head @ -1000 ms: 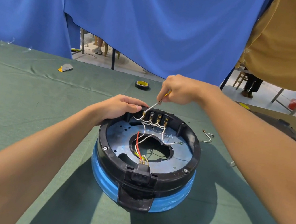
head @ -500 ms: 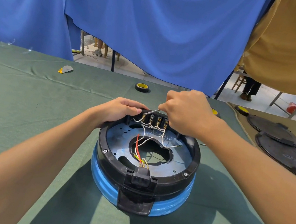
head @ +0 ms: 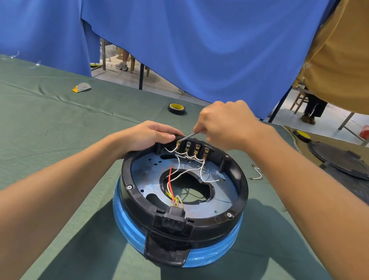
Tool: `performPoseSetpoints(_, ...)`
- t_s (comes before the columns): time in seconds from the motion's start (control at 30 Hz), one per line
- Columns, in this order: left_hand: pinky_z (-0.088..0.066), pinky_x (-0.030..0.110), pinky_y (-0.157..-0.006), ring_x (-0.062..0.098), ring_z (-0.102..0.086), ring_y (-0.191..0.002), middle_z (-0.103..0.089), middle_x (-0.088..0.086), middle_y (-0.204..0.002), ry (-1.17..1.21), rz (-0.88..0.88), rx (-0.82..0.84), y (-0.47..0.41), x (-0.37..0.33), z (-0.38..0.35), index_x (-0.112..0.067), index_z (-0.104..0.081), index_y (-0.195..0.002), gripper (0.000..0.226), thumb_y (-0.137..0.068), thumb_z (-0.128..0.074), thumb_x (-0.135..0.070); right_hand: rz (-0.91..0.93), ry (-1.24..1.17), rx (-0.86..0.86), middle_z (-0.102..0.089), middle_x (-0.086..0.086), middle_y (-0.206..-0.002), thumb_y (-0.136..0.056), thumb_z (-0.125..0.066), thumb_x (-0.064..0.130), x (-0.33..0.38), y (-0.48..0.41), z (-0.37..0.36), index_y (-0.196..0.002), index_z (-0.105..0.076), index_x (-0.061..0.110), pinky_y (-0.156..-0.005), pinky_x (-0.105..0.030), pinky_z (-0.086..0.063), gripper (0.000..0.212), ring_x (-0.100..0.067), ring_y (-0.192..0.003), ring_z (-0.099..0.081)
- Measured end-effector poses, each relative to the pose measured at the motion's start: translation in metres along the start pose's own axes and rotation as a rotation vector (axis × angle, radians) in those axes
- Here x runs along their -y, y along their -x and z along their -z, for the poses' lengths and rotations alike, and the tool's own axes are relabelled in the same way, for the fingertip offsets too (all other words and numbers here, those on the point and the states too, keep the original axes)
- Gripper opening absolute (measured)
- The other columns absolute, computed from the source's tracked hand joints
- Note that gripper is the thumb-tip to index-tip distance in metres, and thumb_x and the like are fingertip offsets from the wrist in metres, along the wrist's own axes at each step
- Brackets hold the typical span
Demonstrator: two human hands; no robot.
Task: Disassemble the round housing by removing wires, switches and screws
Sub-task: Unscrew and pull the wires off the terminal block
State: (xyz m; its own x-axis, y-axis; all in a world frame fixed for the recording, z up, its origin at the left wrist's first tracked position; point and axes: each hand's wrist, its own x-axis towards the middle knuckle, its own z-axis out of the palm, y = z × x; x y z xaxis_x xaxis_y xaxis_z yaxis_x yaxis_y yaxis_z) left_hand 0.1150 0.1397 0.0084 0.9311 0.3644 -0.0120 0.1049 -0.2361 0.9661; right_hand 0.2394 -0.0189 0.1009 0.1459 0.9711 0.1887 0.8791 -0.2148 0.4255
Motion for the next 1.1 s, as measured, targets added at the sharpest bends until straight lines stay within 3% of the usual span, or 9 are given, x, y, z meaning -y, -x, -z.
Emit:
performPoseSetpoints(0.13, -0.054, 0.018, -0.071, 0.013, -0.072, -0.093, -0.076, -0.002, -0.101, -0.041, -0.004, -0.016, 0.001, -0.002, 0.000, -0.034, -0.073, -0.102, 0.031, -0.100, -0.051, -0.013, 0.111, -0.108, 0.106, -0.054, 0.019, -0.099, -0.091, -0.049, 0.010, -0.018, -0.017, -0.004, -0.111, -0.068, 0.043, -0.072, -0.032, -0.025, 0.043, -0.014, -0.101, -0.052)
performPoseSetpoints(0.3, -0.054, 0.024, -0.075, 0.015, -0.072, -0.093, -0.076, 0.000, -0.101, -0.044, 0.014, -0.013, 0.000, -0.001, 0.001, -0.034, -0.074, -0.103, 0.031, -0.100, -0.051, -0.014, 0.128, -0.309, 0.170, -0.060, 0.014, -0.108, -0.092, -0.048, -0.002, -0.028, -0.025, -0.019, -0.109, -0.072, 0.034, -0.082, -0.036, -0.023, 0.046, -0.007, -0.097, -0.046)
performPoseSetpoints(0.43, -0.054, 0.022, -0.074, 0.014, -0.072, -0.093, -0.076, -0.001, -0.101, -0.045, 0.009, -0.015, -0.001, 0.000, 0.002, -0.037, -0.076, -0.099, 0.033, -0.100, -0.051, -0.015, 0.106, -0.320, 0.124, -0.062, 0.009, -0.108, -0.093, -0.048, 0.001, -0.027, -0.020, -0.025, -0.109, -0.072, 0.034, -0.078, -0.033, -0.019, 0.043, -0.009, -0.089, -0.046)
performPoseSetpoints(0.57, -0.056, 0.026, -0.076, 0.018, -0.072, -0.095, -0.076, 0.002, -0.102, -0.020, 0.010, -0.007, -0.002, 0.001, 0.002, -0.038, -0.077, -0.098, 0.035, -0.100, -0.051, -0.015, 0.100, -0.235, 0.081, -0.063, 0.011, -0.108, -0.094, -0.044, 0.013, -0.022, -0.004, -0.031, -0.114, -0.066, 0.041, -0.071, -0.032, -0.034, 0.040, -0.019, -0.102, -0.054)
performPoseSetpoints(0.83, -0.057, 0.029, -0.077, 0.023, -0.071, -0.098, -0.074, 0.009, -0.106, 0.035, 0.012, -0.003, -0.003, 0.004, 0.001, -0.024, -0.073, -0.112, 0.028, -0.100, -0.050, -0.012, 0.021, -0.258, -0.021, -0.063, 0.007, -0.103, -0.094, -0.045, 0.015, -0.011, 0.011, -0.046, -0.110, -0.066, 0.044, -0.063, -0.034, -0.042, 0.039, -0.021, -0.093, -0.056)
performPoseSetpoints(1.0, -0.055, 0.036, -0.085, 0.024, -0.071, -0.099, -0.074, 0.007, -0.106, 0.014, 0.022, -0.001, -0.003, 0.004, 0.002, -0.026, -0.072, -0.113, 0.028, -0.100, -0.050, -0.014, 0.013, -0.347, -0.077, -0.062, 0.010, -0.106, -0.093, -0.045, 0.009, -0.012, 0.013, -0.052, -0.113, -0.068, 0.041, -0.073, -0.034, -0.033, 0.044, -0.011, -0.080, -0.045)
performPoseSetpoints(1.1, -0.055, 0.038, -0.087, 0.024, -0.071, -0.100, -0.074, 0.007, -0.107, 0.006, 0.012, -0.004, -0.004, 0.005, 0.002, -0.026, -0.073, -0.112, 0.028, -0.100, -0.051, -0.014, -0.021, -0.300, -0.141, -0.063, 0.008, -0.105, -0.091, -0.047, 0.012, -0.008, 0.022, -0.058, -0.110, -0.069, 0.039, -0.070, -0.034, -0.030, 0.040, -0.016, -0.083, -0.055)
